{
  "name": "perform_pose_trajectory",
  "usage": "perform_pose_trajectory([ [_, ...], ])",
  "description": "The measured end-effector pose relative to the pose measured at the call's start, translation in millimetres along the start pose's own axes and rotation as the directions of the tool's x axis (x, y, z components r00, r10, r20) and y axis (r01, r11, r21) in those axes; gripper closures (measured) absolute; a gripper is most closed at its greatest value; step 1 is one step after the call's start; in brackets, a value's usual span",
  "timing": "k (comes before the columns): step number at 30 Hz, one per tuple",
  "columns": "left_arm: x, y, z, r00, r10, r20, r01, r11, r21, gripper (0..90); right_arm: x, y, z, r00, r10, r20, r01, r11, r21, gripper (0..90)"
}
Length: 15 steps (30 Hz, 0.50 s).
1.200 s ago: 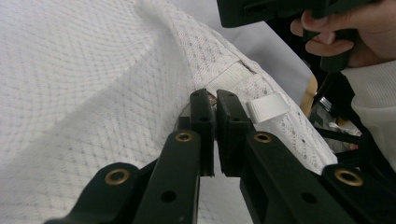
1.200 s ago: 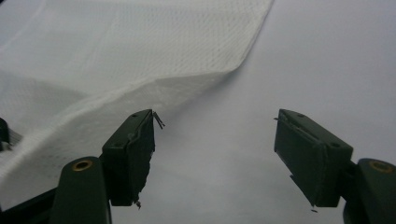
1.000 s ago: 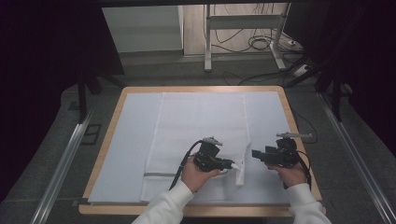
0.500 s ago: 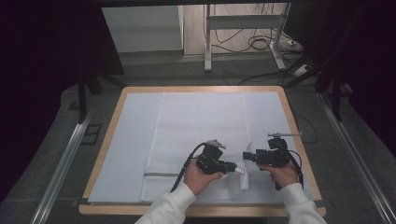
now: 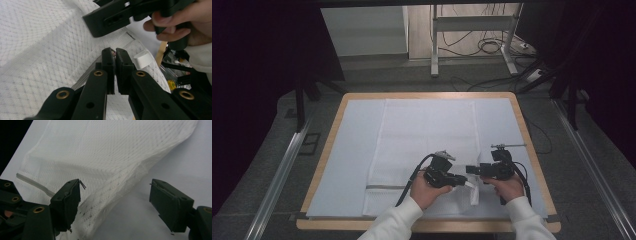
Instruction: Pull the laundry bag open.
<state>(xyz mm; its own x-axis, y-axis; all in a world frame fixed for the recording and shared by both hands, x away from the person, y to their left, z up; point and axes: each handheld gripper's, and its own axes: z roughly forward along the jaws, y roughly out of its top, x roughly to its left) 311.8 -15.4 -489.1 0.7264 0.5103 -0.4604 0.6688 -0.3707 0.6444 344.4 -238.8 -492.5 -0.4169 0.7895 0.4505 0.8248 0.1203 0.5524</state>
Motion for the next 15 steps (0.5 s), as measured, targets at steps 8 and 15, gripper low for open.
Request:
perform_pose_trajectory([
  [8, 0.6, -0.3, 0.9, 1.0, 0.002, 0.001, -0.002, 1.0, -0.001, 86.8, 7.5, -0.3, 20.1, 0.9996, -0.001, -0.029, 0.003, 0.9988, 0.048, 34.8],
  [15, 0.4, -1.0, 2.7, 1.0, 0.002, 0.002, -0.002, 1.0, 0.001, 86.8, 7.5, -1.1, 24.6, 0.9978, -0.001, -0.066, 0.006, 0.9975, 0.071, 58.7],
])
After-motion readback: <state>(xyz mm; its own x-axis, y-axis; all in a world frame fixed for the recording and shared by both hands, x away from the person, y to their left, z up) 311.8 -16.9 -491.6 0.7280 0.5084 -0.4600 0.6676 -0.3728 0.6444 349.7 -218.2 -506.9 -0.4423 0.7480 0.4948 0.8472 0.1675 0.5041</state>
